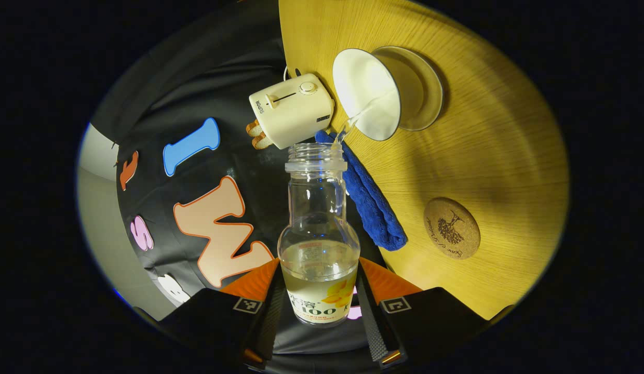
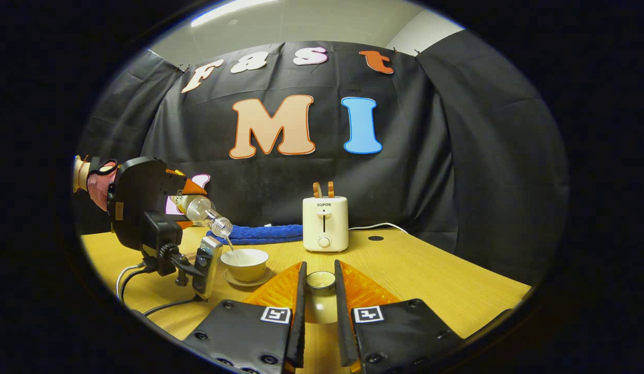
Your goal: Open the teacup lid with one hand, grasp the water bottle and pour water into the teacup with the other hand; after pouring, place the water bottle on the coaster and then close the teacup lid.
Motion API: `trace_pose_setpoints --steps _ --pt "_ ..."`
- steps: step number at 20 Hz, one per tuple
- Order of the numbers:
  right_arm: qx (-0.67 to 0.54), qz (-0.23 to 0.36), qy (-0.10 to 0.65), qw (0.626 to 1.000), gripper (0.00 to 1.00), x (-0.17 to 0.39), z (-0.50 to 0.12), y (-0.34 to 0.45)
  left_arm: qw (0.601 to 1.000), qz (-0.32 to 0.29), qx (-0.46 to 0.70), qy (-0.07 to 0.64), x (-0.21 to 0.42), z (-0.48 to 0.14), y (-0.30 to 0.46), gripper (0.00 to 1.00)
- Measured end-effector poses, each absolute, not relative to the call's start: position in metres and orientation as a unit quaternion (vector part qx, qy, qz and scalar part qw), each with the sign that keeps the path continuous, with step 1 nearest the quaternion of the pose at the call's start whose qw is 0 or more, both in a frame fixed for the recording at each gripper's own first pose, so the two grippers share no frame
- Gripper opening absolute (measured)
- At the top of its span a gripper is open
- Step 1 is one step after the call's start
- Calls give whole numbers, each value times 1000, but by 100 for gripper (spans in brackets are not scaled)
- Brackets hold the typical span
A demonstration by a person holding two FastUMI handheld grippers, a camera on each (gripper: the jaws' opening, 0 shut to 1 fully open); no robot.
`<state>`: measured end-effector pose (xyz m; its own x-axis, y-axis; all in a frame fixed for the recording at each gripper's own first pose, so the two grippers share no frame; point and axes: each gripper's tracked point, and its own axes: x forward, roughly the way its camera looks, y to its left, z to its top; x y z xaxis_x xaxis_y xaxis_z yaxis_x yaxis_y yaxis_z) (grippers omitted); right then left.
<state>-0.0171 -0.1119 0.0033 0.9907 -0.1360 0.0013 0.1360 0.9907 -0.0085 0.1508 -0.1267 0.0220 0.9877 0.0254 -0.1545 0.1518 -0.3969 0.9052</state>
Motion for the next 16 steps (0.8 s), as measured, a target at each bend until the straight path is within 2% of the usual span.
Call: trace_pose_setpoints --steps 11,16 --pt "-5 -68 -1 998 30 -17 3 -112 526 -54 847 51 153 30 -127 68" --pt "-5 -68 0 998 30 -17 3 -112 574 -64 814 63 154 18 -124 67"
